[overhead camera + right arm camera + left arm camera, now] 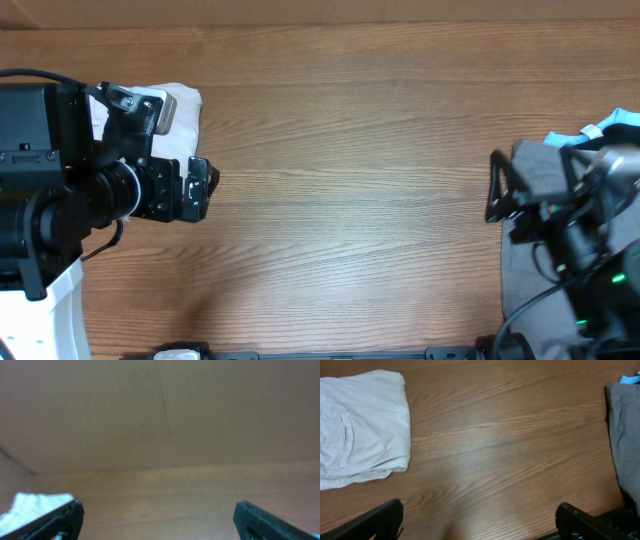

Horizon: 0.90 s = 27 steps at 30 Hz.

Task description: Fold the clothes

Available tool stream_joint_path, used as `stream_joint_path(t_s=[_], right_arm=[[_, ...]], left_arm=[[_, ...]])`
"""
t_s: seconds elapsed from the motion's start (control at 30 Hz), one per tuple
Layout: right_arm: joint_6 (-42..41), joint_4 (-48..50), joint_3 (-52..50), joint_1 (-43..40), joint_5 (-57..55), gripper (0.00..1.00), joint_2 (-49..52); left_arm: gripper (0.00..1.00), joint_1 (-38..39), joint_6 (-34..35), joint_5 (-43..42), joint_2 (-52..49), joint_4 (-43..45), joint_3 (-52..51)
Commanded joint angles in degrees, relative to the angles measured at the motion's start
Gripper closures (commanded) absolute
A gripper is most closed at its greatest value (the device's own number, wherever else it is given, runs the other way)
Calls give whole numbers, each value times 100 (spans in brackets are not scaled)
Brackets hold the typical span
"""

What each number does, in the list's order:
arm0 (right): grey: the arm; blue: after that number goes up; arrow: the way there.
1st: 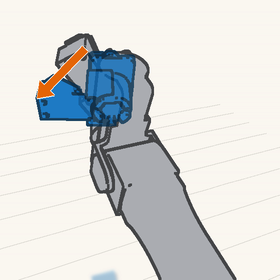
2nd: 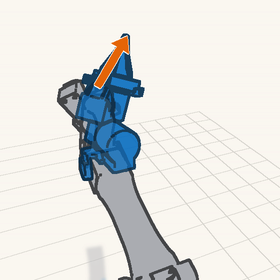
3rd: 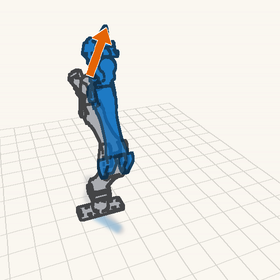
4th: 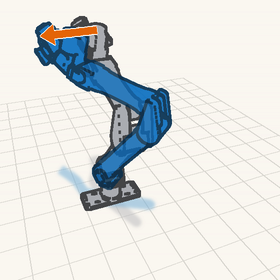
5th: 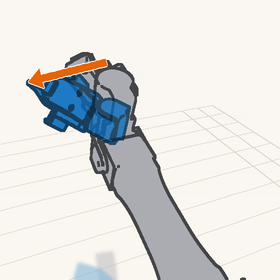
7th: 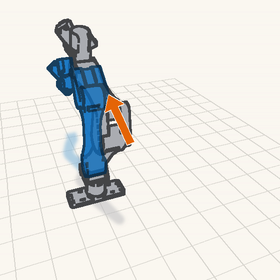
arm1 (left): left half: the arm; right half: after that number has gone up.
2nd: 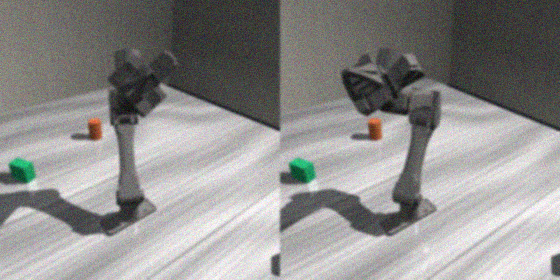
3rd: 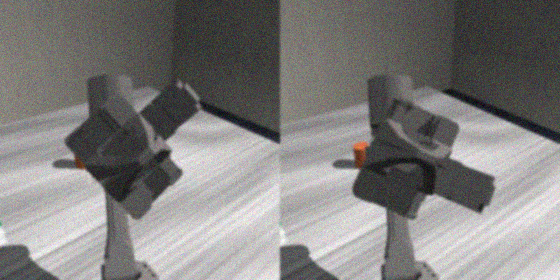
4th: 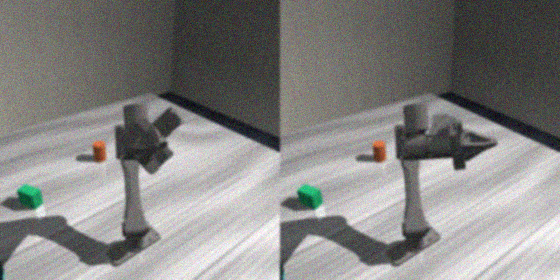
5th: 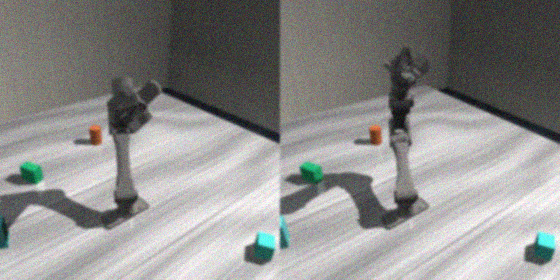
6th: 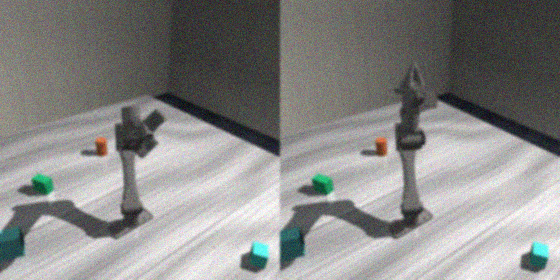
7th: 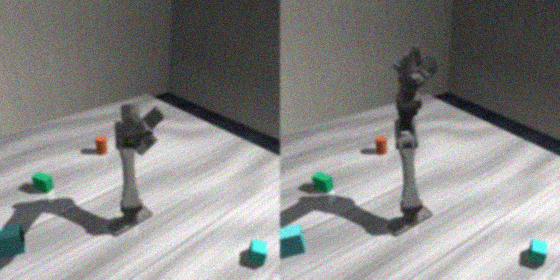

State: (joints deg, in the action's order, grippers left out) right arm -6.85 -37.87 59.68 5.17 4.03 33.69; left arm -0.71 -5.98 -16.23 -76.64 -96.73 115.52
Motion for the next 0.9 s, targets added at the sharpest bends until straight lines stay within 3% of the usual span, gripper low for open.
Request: stream_joint_path(t_s=[0.0,0.17,0.37,0.6,0.87], right_arm=[[238,302,-1281,-140,-33,0,-778],[216,866,-2968,-326,28,0,-1923],[219,1580,-4210,-372,118,0,-2640],[219,1884,-5045,-417,208,0,-3368],[219,2406,-5525,-417,505,0,-3353]], left_arm=[[0,35,85,15,-74,-7,-4],[0,35,85,15,-92,-7,-4],[0,35,85,15,-92,-7,-4],[0,35,85,15,-92,-7,-4],[0,35,85,15,-92,-7,-4]])
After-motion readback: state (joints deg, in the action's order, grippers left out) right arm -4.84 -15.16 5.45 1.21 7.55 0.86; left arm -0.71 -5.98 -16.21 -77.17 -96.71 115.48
